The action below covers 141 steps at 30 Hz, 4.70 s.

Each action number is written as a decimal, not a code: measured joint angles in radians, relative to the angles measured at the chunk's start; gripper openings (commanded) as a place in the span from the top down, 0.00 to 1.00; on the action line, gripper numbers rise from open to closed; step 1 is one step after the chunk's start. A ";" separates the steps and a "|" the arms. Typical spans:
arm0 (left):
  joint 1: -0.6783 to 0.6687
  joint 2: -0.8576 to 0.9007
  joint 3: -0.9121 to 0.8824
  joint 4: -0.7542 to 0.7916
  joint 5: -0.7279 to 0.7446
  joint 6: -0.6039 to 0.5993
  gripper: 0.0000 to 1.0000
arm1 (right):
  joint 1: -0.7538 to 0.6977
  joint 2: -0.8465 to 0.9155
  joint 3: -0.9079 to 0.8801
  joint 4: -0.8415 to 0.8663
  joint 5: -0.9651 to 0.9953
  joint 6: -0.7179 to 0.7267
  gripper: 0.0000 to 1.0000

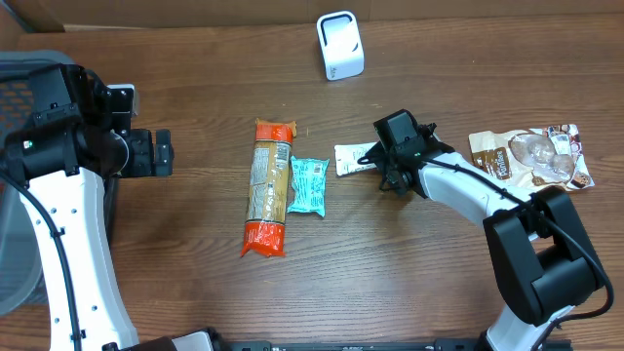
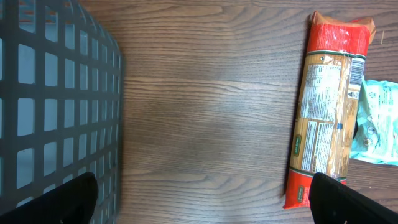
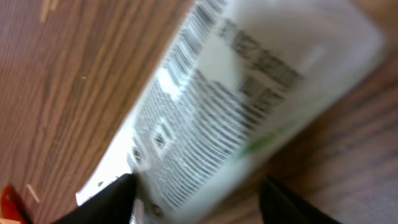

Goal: Scan the item barcode
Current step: 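Rotate the white tube upright with the right gripper, then lift the white tube toward the scanner with the right gripper, then hold the white tube barcode against the white scanner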

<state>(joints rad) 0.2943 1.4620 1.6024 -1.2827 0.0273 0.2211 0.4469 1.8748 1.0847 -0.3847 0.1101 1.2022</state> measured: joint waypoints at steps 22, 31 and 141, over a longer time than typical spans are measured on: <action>0.000 0.000 0.000 0.000 0.000 0.000 0.00 | -0.111 0.000 0.037 -0.142 -0.566 -1.038 0.60; 0.000 0.000 0.000 0.000 0.000 0.000 0.00 | -0.151 0.017 0.039 -0.138 -0.650 -1.126 0.44; 0.000 0.000 0.000 0.000 0.000 0.000 0.01 | -0.008 0.592 1.041 0.016 0.524 -2.030 0.96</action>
<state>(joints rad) 0.2943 1.4620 1.6024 -1.2827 0.0273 0.2211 0.4393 2.4664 2.1262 -0.3683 0.6338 -0.8276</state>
